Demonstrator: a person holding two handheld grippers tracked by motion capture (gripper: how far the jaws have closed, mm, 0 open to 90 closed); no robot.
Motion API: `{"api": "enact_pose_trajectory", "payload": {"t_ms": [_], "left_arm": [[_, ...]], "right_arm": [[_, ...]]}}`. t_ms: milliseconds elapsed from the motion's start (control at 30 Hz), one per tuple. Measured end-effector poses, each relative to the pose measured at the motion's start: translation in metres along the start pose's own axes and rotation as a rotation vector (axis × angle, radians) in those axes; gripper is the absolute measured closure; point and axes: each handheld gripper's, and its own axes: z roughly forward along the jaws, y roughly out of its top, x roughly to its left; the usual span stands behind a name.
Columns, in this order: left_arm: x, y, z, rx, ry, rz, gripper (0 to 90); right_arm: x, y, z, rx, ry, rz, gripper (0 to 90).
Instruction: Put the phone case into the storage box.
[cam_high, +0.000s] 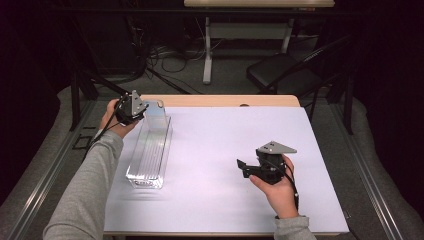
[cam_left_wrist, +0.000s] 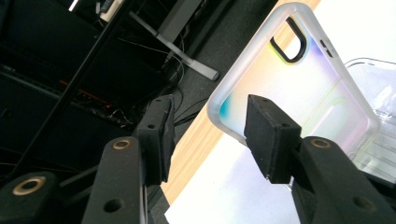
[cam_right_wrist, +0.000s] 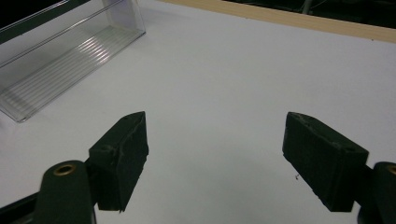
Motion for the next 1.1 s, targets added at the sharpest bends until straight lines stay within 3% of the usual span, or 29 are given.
{"api": "enact_pose_trajectory", "payload": {"t_ms": [500, 833, 1033, 1100], "left_arm": [[0.001, 0.002, -0.005, -0.005, -0.001, -0.015, 46.4], [0.006, 0.002, -0.018, 0.001, -0.005, -0.067, 45.4], [0.008, -0.002, -0.025, -0.012, -0.026, -0.103, 36.4], [0.009, -0.002, -0.027, -0.018, -0.041, -0.119, 33.6]], "right_arm": [[-0.001, 0.000, -0.001, -0.004, 0.002, 0.003, 21.8], [-0.003, 0.000, -0.001, -0.011, 0.012, 0.001, 21.8], [-0.005, 0.000, -0.001, -0.011, 0.016, 0.007, 19.8], [-0.003, -0.001, 0.000, 0.002, 0.008, -0.022, 16.2]]}}
